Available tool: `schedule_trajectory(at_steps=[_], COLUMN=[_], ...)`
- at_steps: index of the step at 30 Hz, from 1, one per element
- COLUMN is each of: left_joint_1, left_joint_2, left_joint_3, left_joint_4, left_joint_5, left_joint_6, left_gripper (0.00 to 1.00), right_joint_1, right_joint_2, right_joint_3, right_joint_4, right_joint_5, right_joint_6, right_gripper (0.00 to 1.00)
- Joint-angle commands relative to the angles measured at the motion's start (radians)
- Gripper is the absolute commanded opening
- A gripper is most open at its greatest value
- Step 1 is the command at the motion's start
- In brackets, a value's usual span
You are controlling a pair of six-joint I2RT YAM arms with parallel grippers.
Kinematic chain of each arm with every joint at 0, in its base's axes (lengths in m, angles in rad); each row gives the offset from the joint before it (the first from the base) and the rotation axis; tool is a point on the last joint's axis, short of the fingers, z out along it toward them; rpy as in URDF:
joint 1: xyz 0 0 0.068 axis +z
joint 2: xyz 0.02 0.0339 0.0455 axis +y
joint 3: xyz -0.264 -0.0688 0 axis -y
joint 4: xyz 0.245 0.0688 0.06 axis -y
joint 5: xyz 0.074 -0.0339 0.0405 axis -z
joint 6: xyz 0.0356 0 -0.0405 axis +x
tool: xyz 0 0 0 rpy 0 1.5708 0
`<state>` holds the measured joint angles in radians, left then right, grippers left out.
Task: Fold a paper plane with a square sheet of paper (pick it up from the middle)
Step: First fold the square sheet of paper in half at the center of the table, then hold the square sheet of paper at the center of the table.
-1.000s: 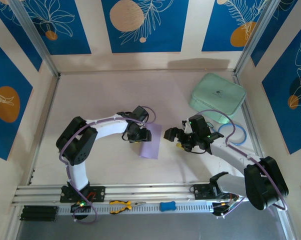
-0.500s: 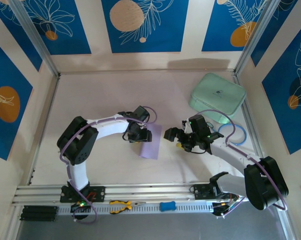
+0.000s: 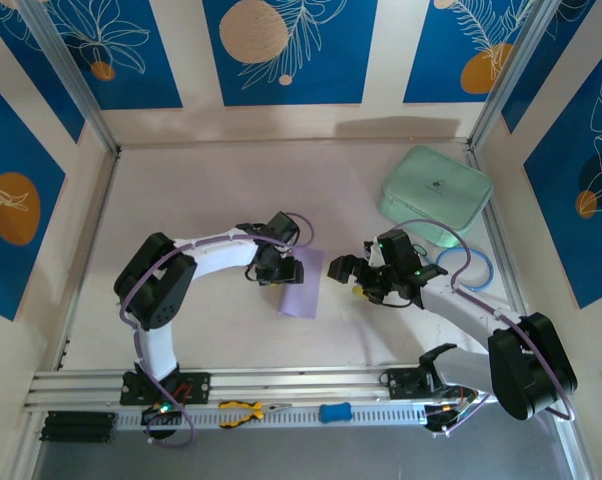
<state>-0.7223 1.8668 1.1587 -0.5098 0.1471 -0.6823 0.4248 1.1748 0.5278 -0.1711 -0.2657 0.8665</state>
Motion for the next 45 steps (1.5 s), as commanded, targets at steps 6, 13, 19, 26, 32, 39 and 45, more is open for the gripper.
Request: schedule_trajectory(at_steps=[6, 13, 19, 26, 32, 39, 45], left_joint_1=[0.002, 0.002, 0.001, 0.001, 0.000, 0.000, -0.002], left_joint_2=[0.092, 0.099, 0.102, 0.101, 0.102, 0.108, 0.111], left_joint_3=[-0.034, -0.036, -0.038, -0.043, -0.043, -0.041, -0.040], left_joint_4=[0.018, 0.017, 0.022, 0.035, 0.034, 0.037, 0.038], left_joint_5=[-0.072, -0.076, -0.069, -0.058, -0.057, -0.051, -0.047], left_joint_6=[0.001, -0.013, -0.011, -0.007, -0.003, 0.000, 0.003], left_gripper=[0.62, 0.62, 0.62, 0.62, 0.62, 0.62, 0.62], right_joint_1=[0.009, 0.019, 0.028, 0.056, 0.104, 0.174, 0.186], right_joint_2=[0.012, 0.022, 0.040, 0.115, 0.238, 0.351, 0.410], right_joint_3=[-0.003, 0.000, -0.003, -0.003, 0.052, 0.129, 0.151], right_joint_4=[0.004, 0.007, 0.057, 0.184, 0.253, 0.256, 0.277], right_joint_5=[-0.011, -0.007, -0.040, -0.068, -0.056, 0.028, 0.049], right_joint_6=[0.011, 0.013, 0.014, 0.059, 0.093, 0.132, 0.146], right_gripper=[1.00, 1.00, 0.81, 0.41, 0.12, 0.04, 0.00])
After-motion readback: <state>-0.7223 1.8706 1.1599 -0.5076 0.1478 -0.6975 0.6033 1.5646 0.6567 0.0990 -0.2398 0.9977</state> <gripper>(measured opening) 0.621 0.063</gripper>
